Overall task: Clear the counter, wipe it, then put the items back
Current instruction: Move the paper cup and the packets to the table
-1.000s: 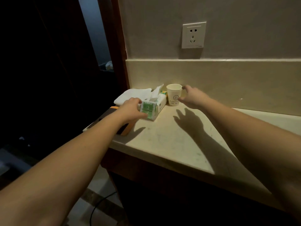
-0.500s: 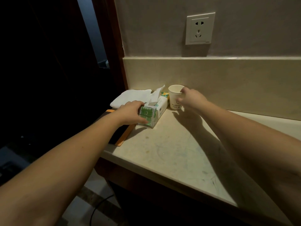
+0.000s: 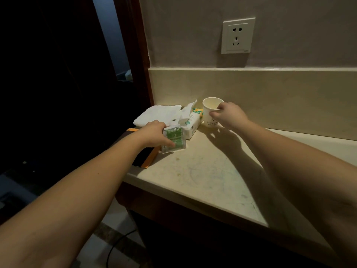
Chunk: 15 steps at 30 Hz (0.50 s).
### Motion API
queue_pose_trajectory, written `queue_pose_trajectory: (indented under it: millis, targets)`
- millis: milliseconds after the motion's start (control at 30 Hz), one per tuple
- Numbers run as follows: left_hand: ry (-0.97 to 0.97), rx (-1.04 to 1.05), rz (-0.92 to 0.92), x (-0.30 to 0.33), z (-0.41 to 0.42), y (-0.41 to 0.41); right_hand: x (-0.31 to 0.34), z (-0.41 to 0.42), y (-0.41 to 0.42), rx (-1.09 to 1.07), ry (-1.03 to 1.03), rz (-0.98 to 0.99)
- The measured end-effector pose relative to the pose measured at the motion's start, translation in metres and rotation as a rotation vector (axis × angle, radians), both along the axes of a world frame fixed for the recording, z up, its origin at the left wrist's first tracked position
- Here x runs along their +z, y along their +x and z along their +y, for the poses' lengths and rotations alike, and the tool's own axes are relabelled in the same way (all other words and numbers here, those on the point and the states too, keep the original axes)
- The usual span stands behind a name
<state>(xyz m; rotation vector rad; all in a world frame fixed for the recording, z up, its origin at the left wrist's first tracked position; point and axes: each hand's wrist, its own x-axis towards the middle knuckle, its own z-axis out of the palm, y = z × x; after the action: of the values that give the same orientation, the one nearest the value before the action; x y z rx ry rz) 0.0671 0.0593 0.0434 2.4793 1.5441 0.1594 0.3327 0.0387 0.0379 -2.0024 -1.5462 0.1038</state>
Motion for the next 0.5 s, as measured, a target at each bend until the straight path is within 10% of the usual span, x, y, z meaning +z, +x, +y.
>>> queue_pose_trajectory:
  millis: [500]
  targets:
    - [-0.079, -0.081, -0.553, 0.019, -0.13, -0.048, 0.04, -0.206, -0.039, -0.073, 0.119, 0.036]
